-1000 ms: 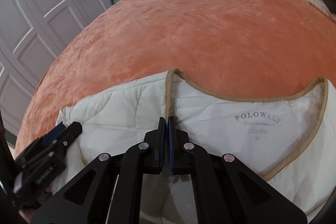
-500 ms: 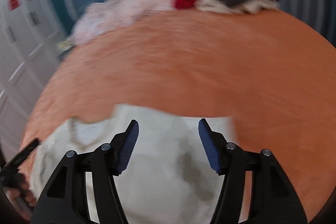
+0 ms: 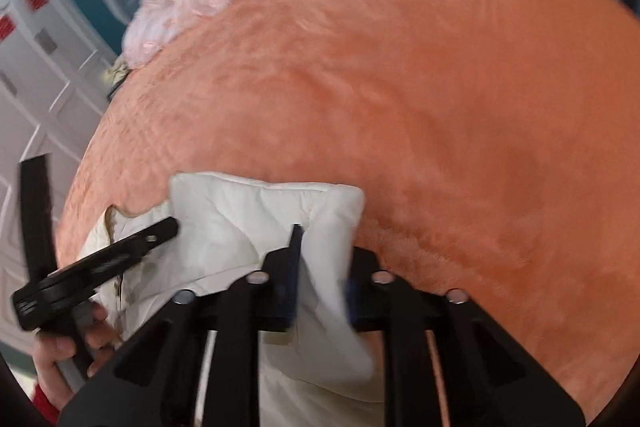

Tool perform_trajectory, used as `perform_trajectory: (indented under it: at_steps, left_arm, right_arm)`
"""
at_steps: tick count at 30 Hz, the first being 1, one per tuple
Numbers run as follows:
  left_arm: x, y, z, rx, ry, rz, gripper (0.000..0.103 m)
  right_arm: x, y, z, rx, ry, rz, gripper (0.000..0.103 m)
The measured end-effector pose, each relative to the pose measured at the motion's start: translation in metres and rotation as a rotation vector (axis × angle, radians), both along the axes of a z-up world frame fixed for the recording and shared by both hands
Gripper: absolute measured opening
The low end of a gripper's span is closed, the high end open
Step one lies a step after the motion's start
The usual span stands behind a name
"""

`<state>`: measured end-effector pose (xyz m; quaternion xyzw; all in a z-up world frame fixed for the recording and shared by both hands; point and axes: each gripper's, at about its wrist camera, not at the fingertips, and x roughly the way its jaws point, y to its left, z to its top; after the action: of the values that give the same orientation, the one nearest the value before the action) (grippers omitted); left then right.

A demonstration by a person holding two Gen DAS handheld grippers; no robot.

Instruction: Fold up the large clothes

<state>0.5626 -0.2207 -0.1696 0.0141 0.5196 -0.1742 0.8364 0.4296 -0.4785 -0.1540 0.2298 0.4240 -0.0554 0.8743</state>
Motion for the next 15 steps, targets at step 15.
perform_trajectory:
  at_steps: [15]
  left_arm:
    - [-0.015,0.016,-0.004,-0.039,-0.153,0.056,0.032]
  right_arm:
    - [-0.006,-0.005,-0.022,-0.109,0.038,-0.102,0.029]
